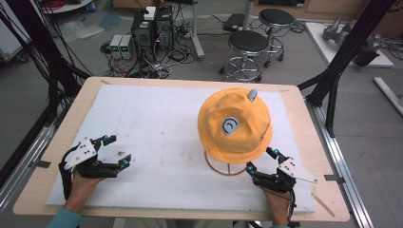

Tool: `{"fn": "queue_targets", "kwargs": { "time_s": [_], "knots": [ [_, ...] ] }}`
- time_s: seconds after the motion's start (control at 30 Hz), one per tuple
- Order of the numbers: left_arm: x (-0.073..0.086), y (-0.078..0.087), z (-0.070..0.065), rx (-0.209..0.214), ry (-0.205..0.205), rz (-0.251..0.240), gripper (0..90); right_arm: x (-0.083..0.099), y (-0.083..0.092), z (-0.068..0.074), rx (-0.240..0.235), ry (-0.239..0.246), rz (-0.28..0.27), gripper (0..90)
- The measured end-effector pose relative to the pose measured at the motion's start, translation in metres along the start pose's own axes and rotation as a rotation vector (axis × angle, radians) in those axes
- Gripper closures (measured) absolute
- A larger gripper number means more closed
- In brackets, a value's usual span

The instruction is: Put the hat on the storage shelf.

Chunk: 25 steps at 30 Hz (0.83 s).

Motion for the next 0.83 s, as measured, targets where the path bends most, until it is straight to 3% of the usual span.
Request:
{"fn": "queue_targets", "kwargs": {
  "time_s": [0.17, 0.33, 0.83],
  "knots": [
    [0.004, 0.003, 0.001, -0.014, 0.006, -0.054, 11.7, 0.000, 0.000, -0.001, 0.002, -0.008, -0.001, 10.0],
    [0.011, 0.006, 0.005, -0.033, 0.004, -0.071, 11.5, 0.000, 0.001, 0.000, -0.003, -0.008, -0.003, 10.0],
    [0.011, 0.010, 0.012, -0.065, 0.023, -0.120, 11.4, -0.001, 0.002, -0.002, -0.017, -0.037, -0.022, 10.0]
  ]
}}
Point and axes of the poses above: each handheld gripper's, and its own axes: y roughly backward along the jaws, x roughly out of its underside, z roughly to its left, the point moved 10 cm from there along -y, roughly forward along the jaws, and after that the axes turned 2 degrees about x, right-handed, at the moved point
